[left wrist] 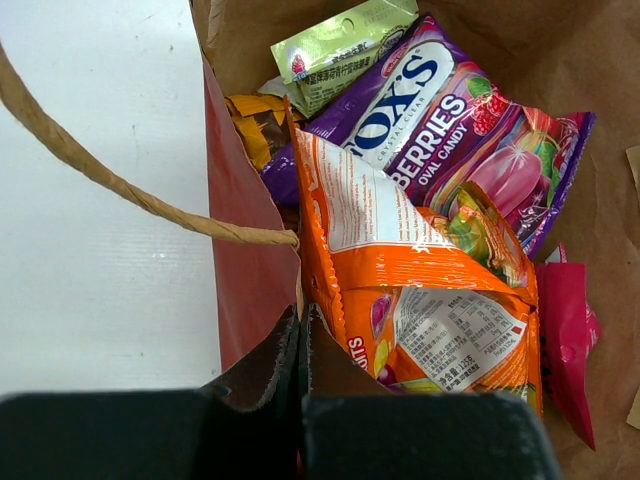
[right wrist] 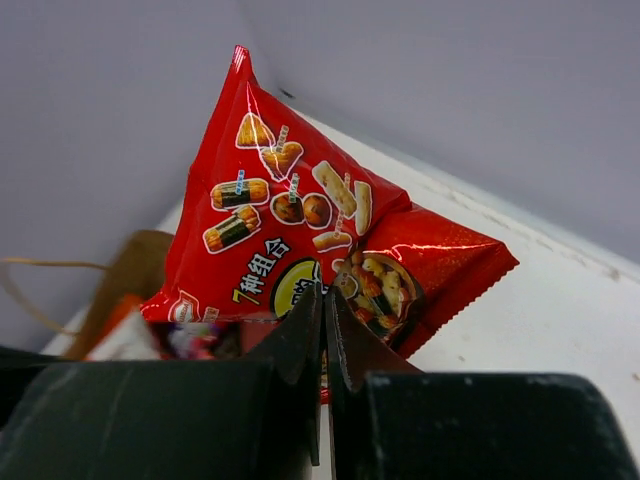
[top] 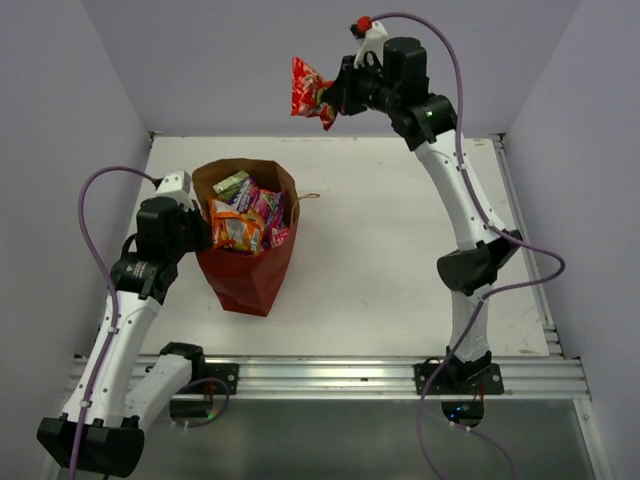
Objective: Place the snacks into the paper bag
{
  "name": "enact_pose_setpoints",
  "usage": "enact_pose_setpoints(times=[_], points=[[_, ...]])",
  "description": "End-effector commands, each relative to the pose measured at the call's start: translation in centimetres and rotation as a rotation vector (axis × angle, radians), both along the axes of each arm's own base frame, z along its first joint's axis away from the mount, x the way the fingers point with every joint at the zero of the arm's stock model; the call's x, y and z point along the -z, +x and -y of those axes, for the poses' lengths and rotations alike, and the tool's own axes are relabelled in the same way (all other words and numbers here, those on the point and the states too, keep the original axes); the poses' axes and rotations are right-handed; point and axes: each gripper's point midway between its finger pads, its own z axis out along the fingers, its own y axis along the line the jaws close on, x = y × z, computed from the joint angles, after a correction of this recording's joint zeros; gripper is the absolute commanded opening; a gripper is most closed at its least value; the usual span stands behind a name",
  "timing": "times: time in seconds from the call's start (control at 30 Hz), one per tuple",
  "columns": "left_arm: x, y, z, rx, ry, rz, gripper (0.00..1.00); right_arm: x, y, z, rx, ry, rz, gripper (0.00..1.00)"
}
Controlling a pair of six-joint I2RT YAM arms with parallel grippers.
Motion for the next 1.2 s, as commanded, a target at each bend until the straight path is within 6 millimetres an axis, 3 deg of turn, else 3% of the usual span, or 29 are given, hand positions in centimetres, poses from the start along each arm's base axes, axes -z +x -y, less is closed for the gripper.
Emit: enact_pose_setpoints(times=[0.0, 0.07, 0.17, 0.3, 0.5, 0.53, 0.57, 0.6, 0.63, 0.67, 0.7, 0.77, 0.8, 0.9, 0.97, 1.0, 1.03, 1.07, 1.1, 1.17], points=[[-0.6, 0.1, 1.1, 0.049, -0.033, 0.027, 0.00, -6.5, -5.8, -4.5, -0.226, 0.182, 0.056, 0.00], [-0.6, 0.1, 1.2, 0.051, -0.034, 0.027, 0.00, -7.2, -8.2, -6.4, -0.330, 0.225, 0.038, 0.00], [-0.7, 0.0, 1.3, 0.058, -0.035, 0.027, 0.00, -6.8, -11.8, -9.5, -0.460, 0.243, -0.012, 0.00], [-0.9, -0.2, 1.3, 0.061, -0.034, 0.032, 0.00, -4.2, -16.0, -13.3, -0.580, 0.227, -0.121, 0.00], [-0.9, -0.6, 1.2, 0.060, -0.033, 0.035, 0.00, 0.7, -19.8, -15.2, -0.619, 0.106, -0.226, 0.01], [-1.0, -0.6, 1.2, 0.060, -0.033, 0.036, 0.00, 1.1, -19.9, -15.1, -0.620, 0.093, -0.232, 0.15], [-0.9, -0.7, 1.2, 0.062, -0.036, 0.036, 0.00, 1.2, -20.1, -14.7, -0.619, 0.077, -0.228, 0.59], [-1.0, -0.7, 1.3, 0.064, -0.035, 0.039, 0.00, 0.9, -19.8, -14.4, -0.592, 0.067, -0.213, 0.80], [-0.9, -0.6, 1.2, 0.062, -0.036, 0.037, 0.00, 0.5, -19.6, -14.0, -0.577, 0.061, -0.194, 0.95], [-0.9, -0.6, 1.2, 0.062, -0.036, 0.039, 0.00, 0.2, -19.6, -13.6, -0.566, 0.040, -0.171, 0.99], [-0.9, -0.6, 1.3, 0.065, -0.037, 0.040, 0.00, -1.6, -19.1, -12.9, -0.524, 0.041, -0.115, 0.99], [-0.9, -0.5, 1.4, 0.072, -0.041, 0.043, 0.00, -2.5, -19.1, -11.7, -0.487, 0.004, -0.085, 0.99], [-0.7, -0.5, 1.5, 0.075, -0.042, 0.041, 0.00, -4.0, -19.1, -10.8, -0.460, 0.008, -0.049, 0.99], [-0.7, -0.3, 1.7, 0.082, -0.048, 0.043, 0.00, -4.3, -19.9, -8.0, -0.376, -0.037, -0.061, 0.99], [-0.7, -0.2, 1.8, 0.085, -0.049, 0.045, 0.00, -4.0, -20.4, -6.4, -0.317, -0.051, -0.081, 0.99], [-0.7, -0.2, 1.8, 0.087, -0.046, 0.045, 0.00, -1.4, -20.9, -6.2, -0.303, -0.098, -0.132, 0.99], [-0.6, -0.2, 1.8, 0.088, -0.047, 0.044, 0.00, -2.9, -21.7, -4.5, -0.257, -0.077, -0.091, 0.99], [-0.5, -0.2, 1.9, 0.095, -0.050, 0.042, 0.00, -2.2, -22.2, -4.2, -0.241, -0.075, -0.118, 0.99], [-0.3, -0.2, 1.9, 0.098, -0.050, 0.039, 0.00, 0.8, -22.3, -3.8, -0.220, -0.116, -0.179, 0.99], [-0.4, -0.2, 2.2, 0.109, -0.056, 0.039, 0.00, 1.6, -22.8, -2.7, -0.172, -0.104, -0.208, 0.99]])
